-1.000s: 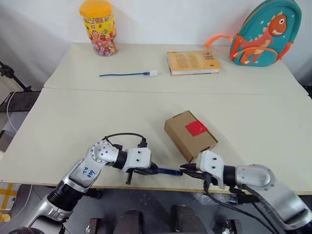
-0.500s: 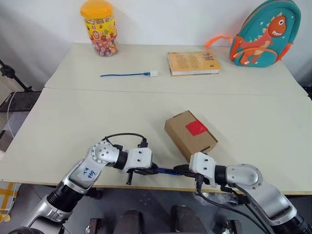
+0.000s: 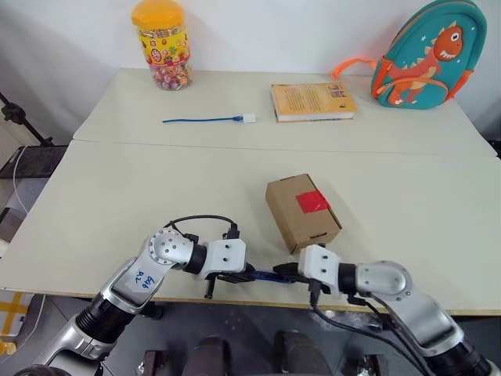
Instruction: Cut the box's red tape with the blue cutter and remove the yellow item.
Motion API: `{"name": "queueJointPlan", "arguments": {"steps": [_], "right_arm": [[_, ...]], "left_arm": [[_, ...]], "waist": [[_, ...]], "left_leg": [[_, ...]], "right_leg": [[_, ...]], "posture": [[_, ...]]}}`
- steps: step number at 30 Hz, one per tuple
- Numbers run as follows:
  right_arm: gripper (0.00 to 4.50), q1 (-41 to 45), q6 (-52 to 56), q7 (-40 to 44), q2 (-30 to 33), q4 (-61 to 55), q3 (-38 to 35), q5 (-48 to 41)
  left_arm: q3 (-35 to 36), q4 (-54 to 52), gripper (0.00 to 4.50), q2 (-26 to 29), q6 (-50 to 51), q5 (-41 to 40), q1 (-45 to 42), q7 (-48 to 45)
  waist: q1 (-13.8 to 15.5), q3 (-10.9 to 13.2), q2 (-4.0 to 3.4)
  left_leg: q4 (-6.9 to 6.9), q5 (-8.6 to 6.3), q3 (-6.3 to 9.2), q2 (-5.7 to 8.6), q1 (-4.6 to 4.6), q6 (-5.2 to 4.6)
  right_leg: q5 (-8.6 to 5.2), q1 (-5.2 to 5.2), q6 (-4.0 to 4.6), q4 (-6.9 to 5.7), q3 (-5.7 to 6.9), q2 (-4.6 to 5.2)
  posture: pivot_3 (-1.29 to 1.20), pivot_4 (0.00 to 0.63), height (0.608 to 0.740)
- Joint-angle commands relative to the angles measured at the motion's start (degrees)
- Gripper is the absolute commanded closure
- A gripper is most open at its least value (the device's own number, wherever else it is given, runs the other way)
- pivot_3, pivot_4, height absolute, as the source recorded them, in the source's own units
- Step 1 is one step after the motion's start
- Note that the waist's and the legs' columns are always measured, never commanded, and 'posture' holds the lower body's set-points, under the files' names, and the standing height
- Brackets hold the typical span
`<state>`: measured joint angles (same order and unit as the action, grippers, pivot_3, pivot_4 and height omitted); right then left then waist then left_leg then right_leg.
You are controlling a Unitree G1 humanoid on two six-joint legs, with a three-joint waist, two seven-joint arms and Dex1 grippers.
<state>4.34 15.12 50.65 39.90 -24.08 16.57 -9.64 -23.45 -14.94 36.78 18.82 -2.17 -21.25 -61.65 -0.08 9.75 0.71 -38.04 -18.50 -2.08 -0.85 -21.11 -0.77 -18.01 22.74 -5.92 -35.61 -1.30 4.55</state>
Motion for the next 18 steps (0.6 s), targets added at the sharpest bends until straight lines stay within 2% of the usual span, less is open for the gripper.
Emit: {"name": "queueJointPlan", "arguments": {"steps": [1, 4, 8, 18], "right_arm": [[4.47, -1.9, -0.7, 2.8, 2.1, -1.5, -1.8, -1.5], [4.47, -3.3, -1.8, 5.4, 4.6, -1.7, -3.2, -2.4], [4.47, -2.3, -3.7, 6.7, 4.8, 1.4, -1.8, -0.8], [4.47, 1.6, 0.1, 4.1, -2.2, 3.3, 1.2, -0.9]], "left_arm": [[-1.1, -0.4, 4.07, 0.4, 0.6, 1.2, 1.0, 0.2], [-1.1, -0.6, 4.07, 0.6, 0.6, 1.2, 1.3, 0.3], [-1.3, -0.6, 4.07, 0.6, 0.4, 1.3, 1.4, 0.2], [-1.2, -1.4, 4.07, 1.0, 0.6, 1.0, 1.8, 0.0]], "waist": [[0.0, 0.0, 0.00], [0.0, 0.0, 0.00], [0.0, 0.0, 0.00], [-0.1, 0.0, 0.03]], "left_leg": [[0.00, 0.00, 0.00, 0.00, 0.00, 0.00], [0.00, 0.00, 0.00, 0.00, 0.01, 0.00], [-0.01, 0.00, -0.01, 0.00, 0.04, 0.00], [-0.05, 0.02, 0.01, -0.01, 0.06, 0.03]], "right_leg": [[0.00, 0.00, 0.00, 0.00, 0.00, 0.00], [0.00, -0.01, 0.00, 0.04, -0.01, 0.00], [0.00, -0.04, 0.00, 0.06, -0.02, 0.00], [0.00, -0.05, 0.00, 0.02, -0.03, 0.02]], "posture": [[0.00, 0.150, 0.740], [0.00, 0.150, 0.740], [0.00, 0.150, 0.740], [0.00, 0.150, 0.740]]}}
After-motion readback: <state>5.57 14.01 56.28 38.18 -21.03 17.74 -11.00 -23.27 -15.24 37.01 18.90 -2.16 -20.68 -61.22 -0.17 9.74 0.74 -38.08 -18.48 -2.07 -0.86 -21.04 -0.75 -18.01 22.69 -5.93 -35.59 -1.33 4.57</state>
